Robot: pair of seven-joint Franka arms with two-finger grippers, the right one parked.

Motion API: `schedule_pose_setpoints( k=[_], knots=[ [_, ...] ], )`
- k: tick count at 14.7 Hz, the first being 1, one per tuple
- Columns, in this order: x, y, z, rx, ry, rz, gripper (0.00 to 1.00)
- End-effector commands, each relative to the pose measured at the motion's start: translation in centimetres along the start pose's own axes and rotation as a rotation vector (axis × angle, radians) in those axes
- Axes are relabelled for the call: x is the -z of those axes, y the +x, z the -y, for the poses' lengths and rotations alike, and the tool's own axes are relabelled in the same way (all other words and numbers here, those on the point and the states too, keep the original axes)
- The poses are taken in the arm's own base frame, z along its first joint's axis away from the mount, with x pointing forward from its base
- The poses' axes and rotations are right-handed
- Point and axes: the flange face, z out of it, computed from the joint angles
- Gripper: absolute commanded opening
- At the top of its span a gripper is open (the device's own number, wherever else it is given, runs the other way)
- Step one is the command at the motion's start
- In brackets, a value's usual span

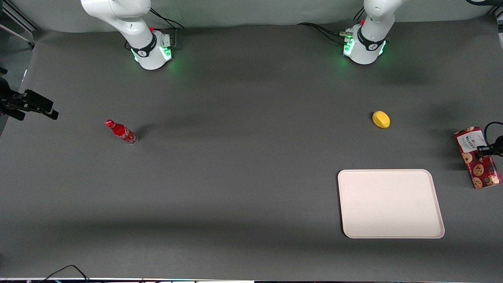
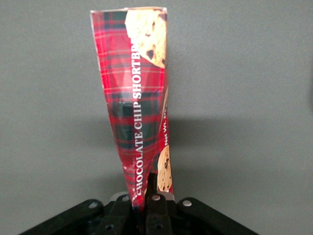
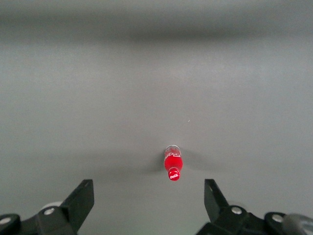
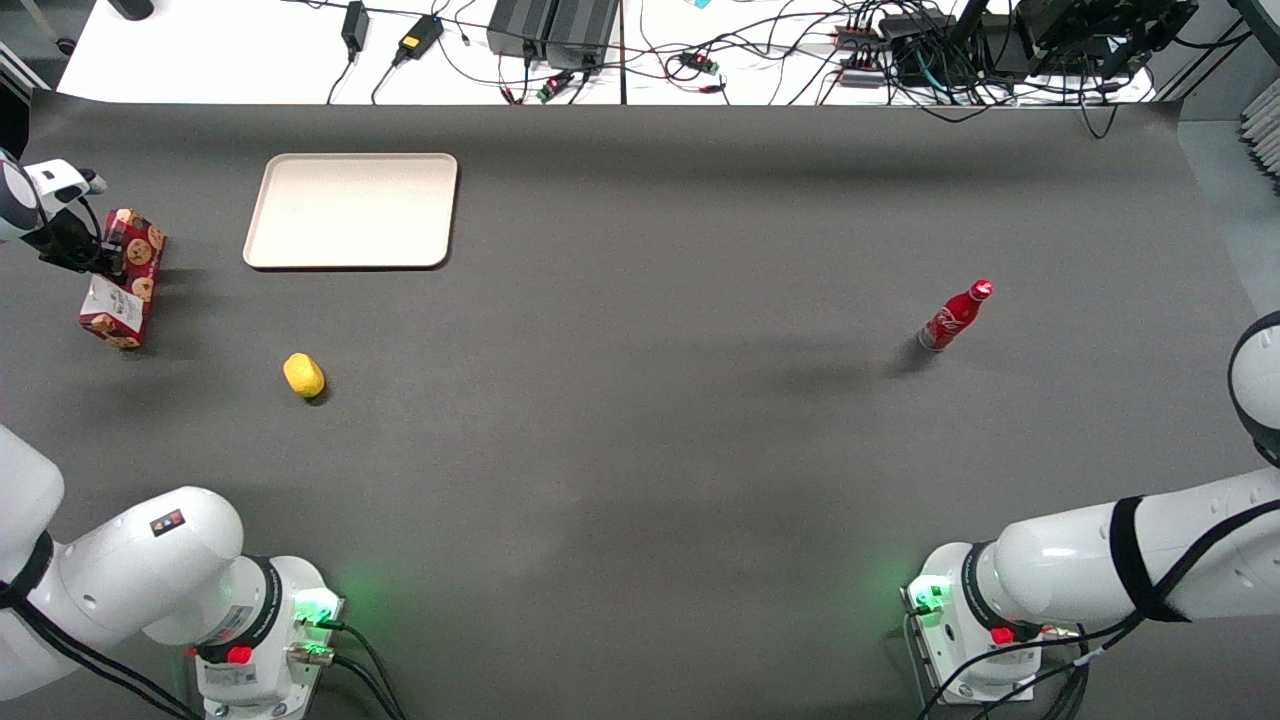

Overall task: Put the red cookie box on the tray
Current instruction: 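Lift the box and carry it over the white tray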

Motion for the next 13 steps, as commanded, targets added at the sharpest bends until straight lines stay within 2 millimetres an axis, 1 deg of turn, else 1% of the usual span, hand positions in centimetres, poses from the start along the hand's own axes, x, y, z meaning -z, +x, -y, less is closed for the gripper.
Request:
schedule_pose_setpoints(
  k=[1,2,3,4,5,6,7,8,9,10,11,12,13],
  knots=[
    [5.1,0.6,-0.7,-0.063,0.022,0.009,0.00],
    [7.7,1.1,-1.4,-0.082,0.024,0.016,0.00],
    [10.3,1.2,-1.5,-0.106,0.022,0.039,0.00],
    [13.3,1.2,-2.1,-0.109,0.013,0.062,0.00],
    [16.5,1.9,-3.9,-0.131,0.009,0.075,0.00],
    [19.6,1.9,-5.3,-0.146,0.011,0.084,0.00],
    [22.1,1.4,-6.1,-0.151,0.012,0.090,0.00],
    [24.2,1.2,-7.5,-0.165,0.020,0.085,0.00],
    [25.5,1.1,-8.7,-0.180,0.026,0.088,0.00],
    [25.9,0.9,-9.0,-0.170,0.025,0.093,0.00],
    [25.8,0.7,-9.1,-0.153,0.020,0.104,0.00],
    [25.7,0.8,-9.9,-0.144,0.019,0.111,0.00],
    [25.2,1.6,-12.0,-0.149,0.019,0.115,0.00]
  ],
)
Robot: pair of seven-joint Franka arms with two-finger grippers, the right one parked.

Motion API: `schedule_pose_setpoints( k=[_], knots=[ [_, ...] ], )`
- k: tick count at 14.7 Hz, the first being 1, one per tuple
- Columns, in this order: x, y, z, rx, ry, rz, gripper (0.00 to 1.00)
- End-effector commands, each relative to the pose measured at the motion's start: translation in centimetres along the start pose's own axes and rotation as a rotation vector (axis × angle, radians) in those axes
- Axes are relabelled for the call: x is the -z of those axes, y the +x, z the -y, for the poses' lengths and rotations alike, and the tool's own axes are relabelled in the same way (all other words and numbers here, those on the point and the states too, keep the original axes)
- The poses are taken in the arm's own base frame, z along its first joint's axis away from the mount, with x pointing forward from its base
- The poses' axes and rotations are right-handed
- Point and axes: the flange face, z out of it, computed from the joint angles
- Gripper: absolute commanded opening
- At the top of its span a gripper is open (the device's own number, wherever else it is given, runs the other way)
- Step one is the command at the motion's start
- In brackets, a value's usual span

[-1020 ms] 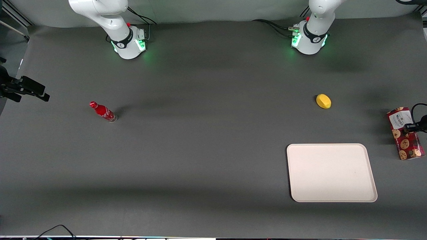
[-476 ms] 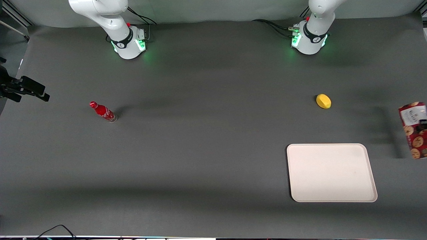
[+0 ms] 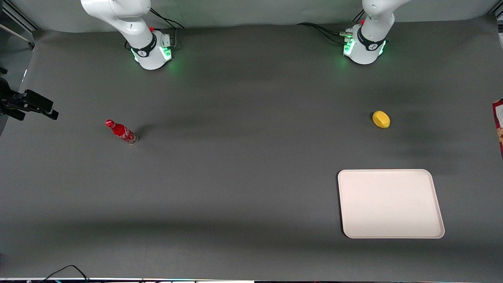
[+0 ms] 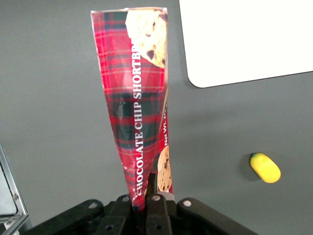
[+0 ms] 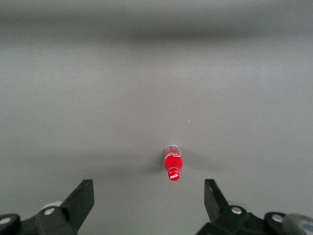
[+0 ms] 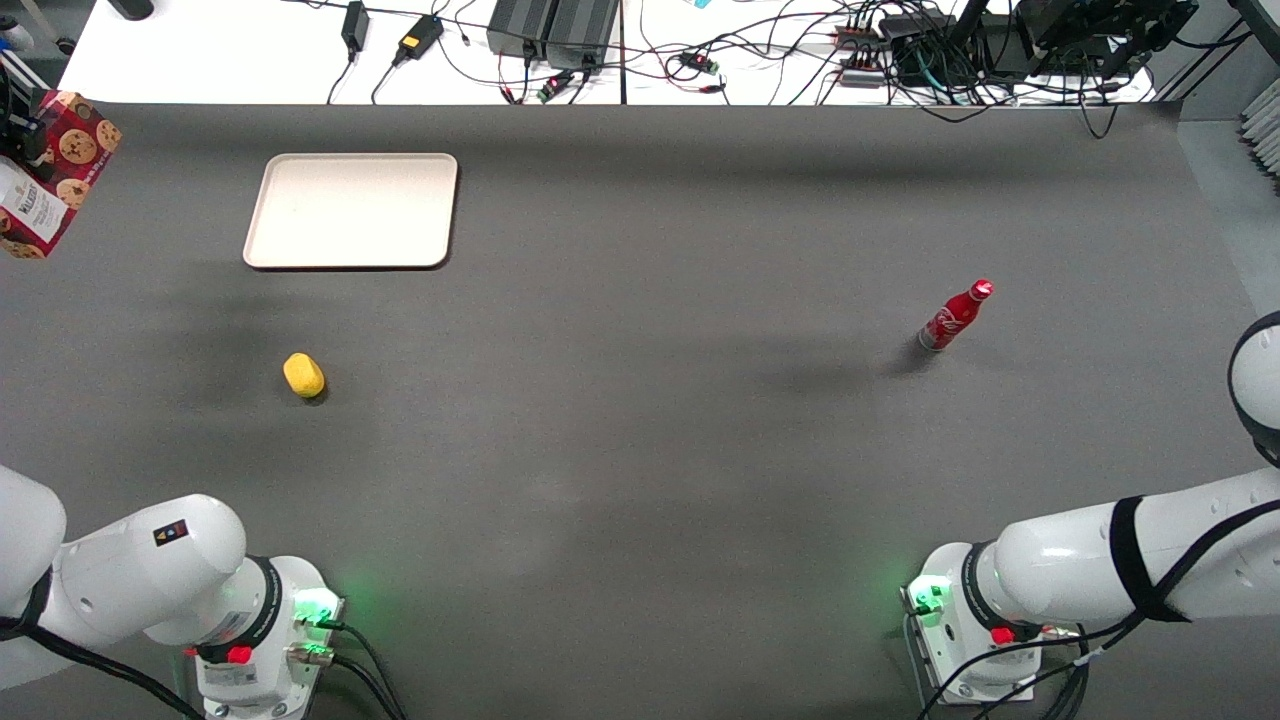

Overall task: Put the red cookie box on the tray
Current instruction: 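Lift the box and carry it over the white tray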

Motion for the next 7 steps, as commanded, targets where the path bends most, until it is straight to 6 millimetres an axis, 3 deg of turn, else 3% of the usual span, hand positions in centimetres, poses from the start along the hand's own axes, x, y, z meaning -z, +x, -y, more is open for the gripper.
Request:
schedule_pose_setpoints(
  k=[1,4,7],
  knots=[
    [-1.9,1.8,-4.1,0.035,0.004,0.042,0.00],
    [-4.2,5.3,-10.1,0.104,0.019,0.028,0.00],
    [-7.9,8.8,-13.5,0.121,0.011,0.005,0.00]
  ],
)
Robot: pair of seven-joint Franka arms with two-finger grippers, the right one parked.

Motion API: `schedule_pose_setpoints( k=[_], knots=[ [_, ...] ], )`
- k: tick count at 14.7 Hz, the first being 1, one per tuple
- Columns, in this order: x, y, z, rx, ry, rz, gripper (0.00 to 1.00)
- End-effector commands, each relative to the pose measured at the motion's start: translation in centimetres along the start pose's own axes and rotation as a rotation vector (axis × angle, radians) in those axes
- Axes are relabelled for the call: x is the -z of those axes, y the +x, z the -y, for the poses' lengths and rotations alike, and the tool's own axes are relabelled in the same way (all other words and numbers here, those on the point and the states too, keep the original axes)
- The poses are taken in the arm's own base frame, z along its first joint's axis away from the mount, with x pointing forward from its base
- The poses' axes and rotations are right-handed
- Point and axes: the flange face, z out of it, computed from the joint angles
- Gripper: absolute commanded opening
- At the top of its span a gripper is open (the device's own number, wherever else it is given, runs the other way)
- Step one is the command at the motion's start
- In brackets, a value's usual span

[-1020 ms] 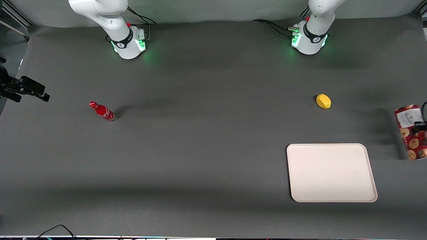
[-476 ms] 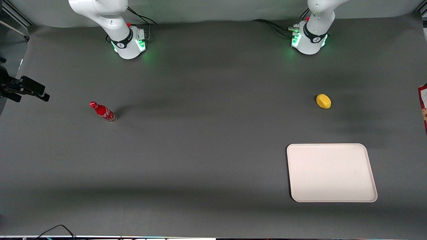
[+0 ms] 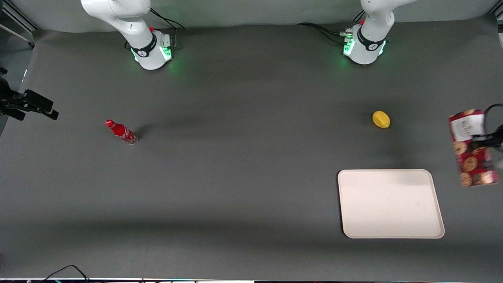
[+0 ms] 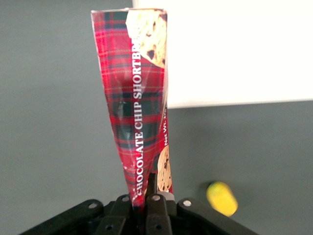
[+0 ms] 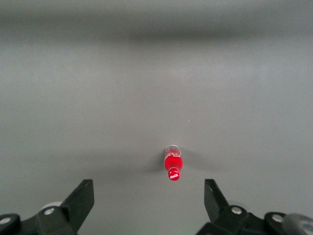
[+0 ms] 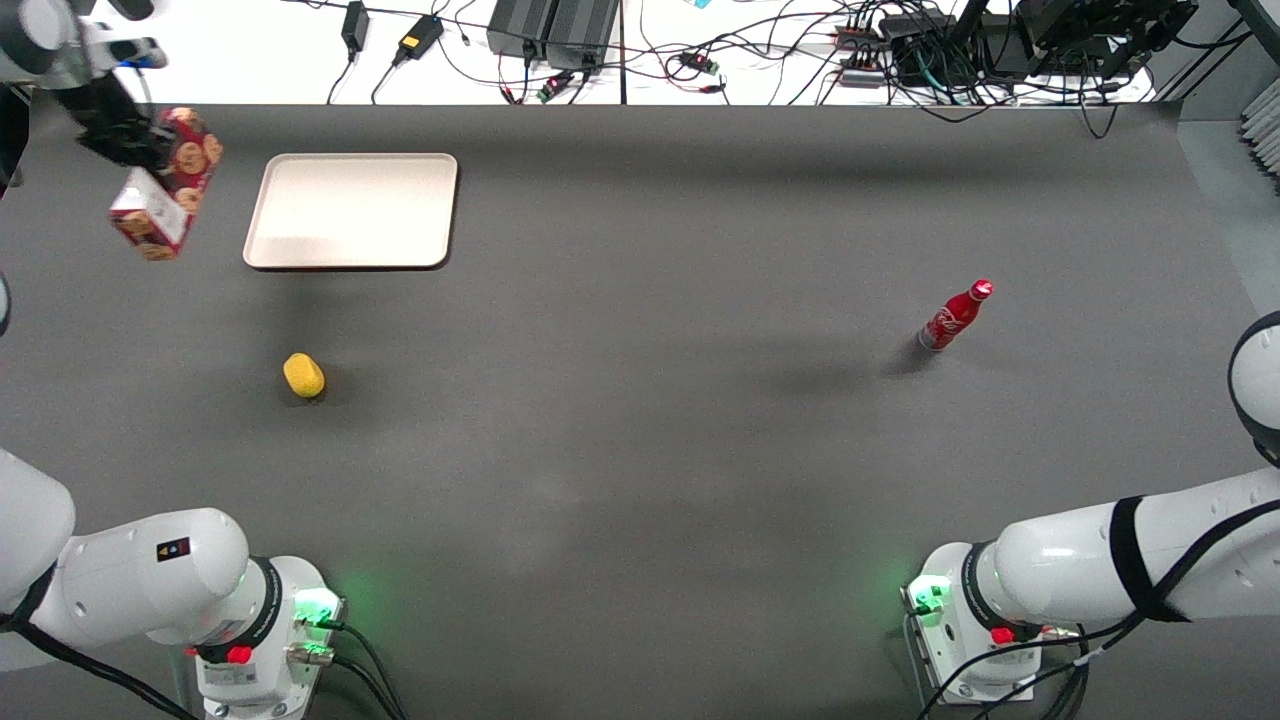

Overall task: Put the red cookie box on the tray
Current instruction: 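Lift the box and carry it over the white tray, then lower the box onto the tray and open the left gripper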

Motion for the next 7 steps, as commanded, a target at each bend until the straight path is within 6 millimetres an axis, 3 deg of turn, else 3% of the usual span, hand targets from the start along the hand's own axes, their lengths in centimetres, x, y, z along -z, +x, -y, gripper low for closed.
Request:
schedule_pose_setpoints(
  k=[1,4,7],
  knots=[
    [-3.4,3.4,-3.1,0.019,0.011,-0.048,0.00],
    [-7.0,6.9,-3.2,0.001,0.007,-0.071,0.00],
    [-8.9,9.9,-2.5,0.005,0.012,-0.083,0.00]
  ],
)
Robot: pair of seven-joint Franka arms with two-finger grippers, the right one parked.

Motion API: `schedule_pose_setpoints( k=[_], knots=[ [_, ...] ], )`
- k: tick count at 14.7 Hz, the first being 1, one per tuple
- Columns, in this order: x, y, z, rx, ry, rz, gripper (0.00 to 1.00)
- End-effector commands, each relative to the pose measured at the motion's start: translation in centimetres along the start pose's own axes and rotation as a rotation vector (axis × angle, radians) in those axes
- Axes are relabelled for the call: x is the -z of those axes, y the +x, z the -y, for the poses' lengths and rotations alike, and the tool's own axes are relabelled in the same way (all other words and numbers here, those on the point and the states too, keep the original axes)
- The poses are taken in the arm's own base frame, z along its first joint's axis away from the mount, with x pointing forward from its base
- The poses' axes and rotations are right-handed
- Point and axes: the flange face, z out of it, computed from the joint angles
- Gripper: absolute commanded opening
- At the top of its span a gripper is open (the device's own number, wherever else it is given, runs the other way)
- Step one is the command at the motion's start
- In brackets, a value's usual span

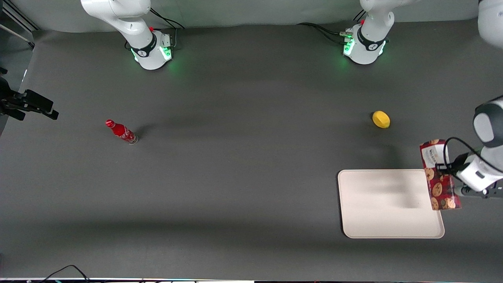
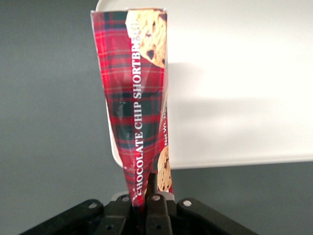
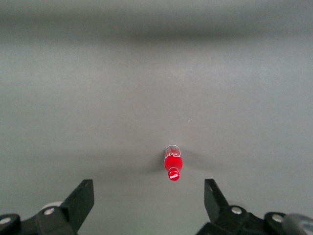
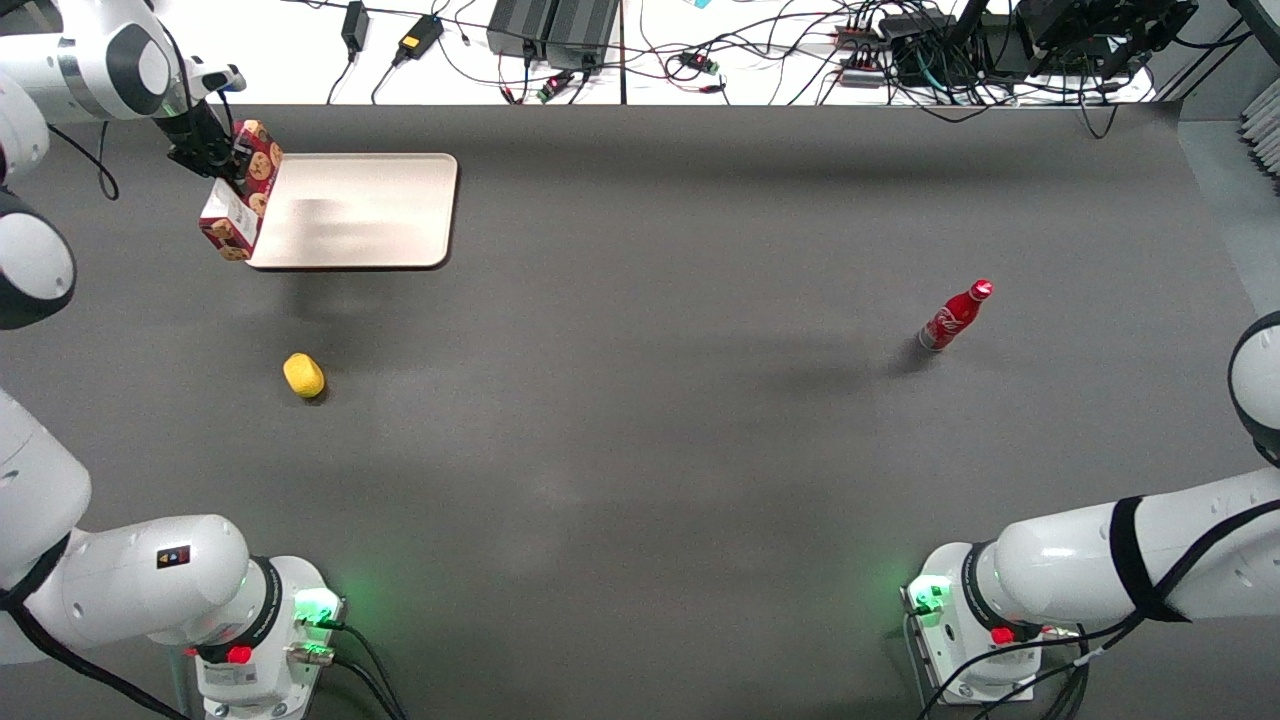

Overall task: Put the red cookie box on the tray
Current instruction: 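Lower the box onto the tray and open the left gripper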

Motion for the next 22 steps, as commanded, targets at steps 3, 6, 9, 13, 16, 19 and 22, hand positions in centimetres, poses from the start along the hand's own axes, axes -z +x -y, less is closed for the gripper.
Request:
schedule_pose_setpoints(
  k=[3,6,9,13,16,19,22],
  knots=[
    [-4.2,4.7,0.4,0.001,0.000,-0.001,0.00],
    [-6.0,5.6,0.5,-0.012,0.005,-0.052,0.00],
    [-6.7,5.7,0.6,-0.016,0.010,-0.060,0.00],
    [-7.9,5.6,1.4,-0.001,0.002,-0.060,0.00],
    [-8.0,5.7,1.2,0.001,-0.002,-0.061,0.18],
    [-8.1,5.6,1.4,0.011,-0.006,-0.060,1.00],
    [-8.0,5.6,1.5,0.011,-0.004,-0.061,1.00]
  ],
)
